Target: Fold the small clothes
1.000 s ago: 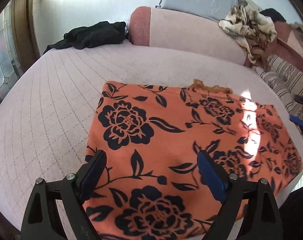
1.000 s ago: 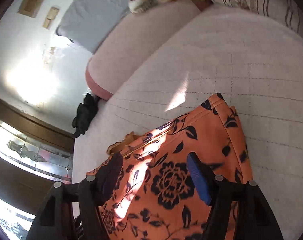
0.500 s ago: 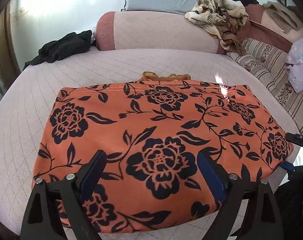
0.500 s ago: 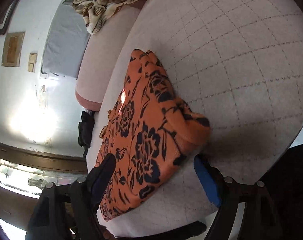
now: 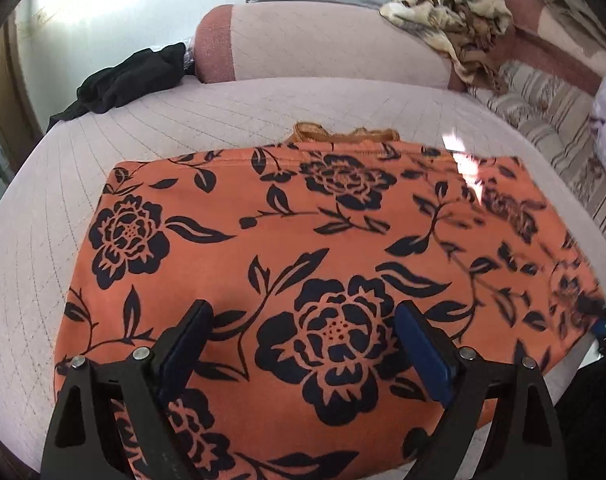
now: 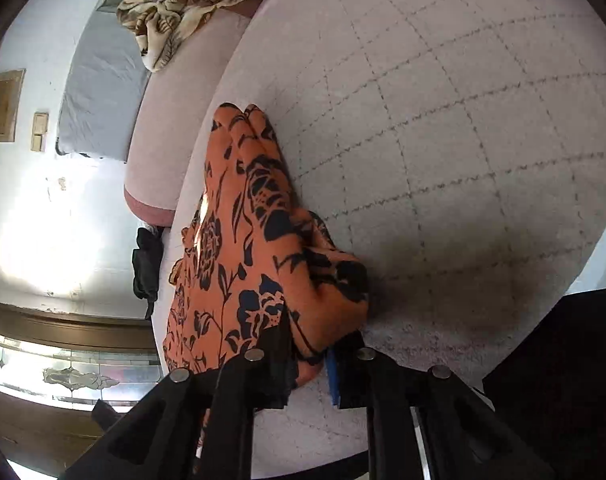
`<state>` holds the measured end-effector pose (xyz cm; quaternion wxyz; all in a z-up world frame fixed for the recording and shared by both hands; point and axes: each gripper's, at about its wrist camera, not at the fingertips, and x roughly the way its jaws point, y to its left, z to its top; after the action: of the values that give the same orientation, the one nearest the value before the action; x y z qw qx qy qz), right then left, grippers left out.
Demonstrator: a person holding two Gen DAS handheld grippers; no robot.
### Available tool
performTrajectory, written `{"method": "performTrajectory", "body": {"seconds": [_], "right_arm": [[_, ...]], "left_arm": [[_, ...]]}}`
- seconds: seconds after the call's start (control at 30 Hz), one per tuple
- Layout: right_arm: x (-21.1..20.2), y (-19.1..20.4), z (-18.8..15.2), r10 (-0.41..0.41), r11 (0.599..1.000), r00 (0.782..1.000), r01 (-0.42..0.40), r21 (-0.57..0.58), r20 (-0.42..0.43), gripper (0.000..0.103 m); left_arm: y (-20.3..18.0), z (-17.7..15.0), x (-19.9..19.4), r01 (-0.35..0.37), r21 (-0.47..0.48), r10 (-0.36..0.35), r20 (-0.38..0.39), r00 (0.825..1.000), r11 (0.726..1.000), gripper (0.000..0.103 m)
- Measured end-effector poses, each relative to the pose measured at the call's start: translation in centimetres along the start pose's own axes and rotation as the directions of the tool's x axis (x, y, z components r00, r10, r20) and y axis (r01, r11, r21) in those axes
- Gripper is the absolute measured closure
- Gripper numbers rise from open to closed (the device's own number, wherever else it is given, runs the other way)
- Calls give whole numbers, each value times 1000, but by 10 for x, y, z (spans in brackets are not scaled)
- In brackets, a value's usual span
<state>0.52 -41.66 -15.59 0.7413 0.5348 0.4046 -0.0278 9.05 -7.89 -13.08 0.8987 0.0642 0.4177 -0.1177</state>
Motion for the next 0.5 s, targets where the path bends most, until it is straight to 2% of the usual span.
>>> {"method": "performTrajectory", "body": {"seconds": [0.03,0.1,0.17,0.2,0.23,0.27,0.37,0.5], "right_arm": [[-7,7,1,-25,999,1000,25,-31,14,69],[-28,21,5,-43,995,996,50,-92,74,63],[-46,34,15,-59,988,988,79,-133,146,47],[-51,43,24,-67,983,981,96,-158,182,31],[-51,52,34,-64,975,979,103,-198,194,26],[-45,64,44,-43,965,984,86,-246,175,26],[-15,82,86,12,940,999,4,-341,45,26],[50,96,133,-80,919,996,62,-390,-31,26]], "left_arm": [[0,-1,4,-4,11,4,7,1000,1000,8],[1,-4,6,-4,7,4,36,999,1000,7],[1,-5,6,-3,2,3,47,999,1000,7],[1,-6,6,-2,5,2,51,999,1000,7],[1,-6,6,1,6,-1,54,999,1000,7],[2,-6,6,7,5,-7,56,998,1000,7],[3,-5,6,15,4,-15,57,998,1000,7],[3,-7,5,20,4,-20,63,998,1000,7]]}}
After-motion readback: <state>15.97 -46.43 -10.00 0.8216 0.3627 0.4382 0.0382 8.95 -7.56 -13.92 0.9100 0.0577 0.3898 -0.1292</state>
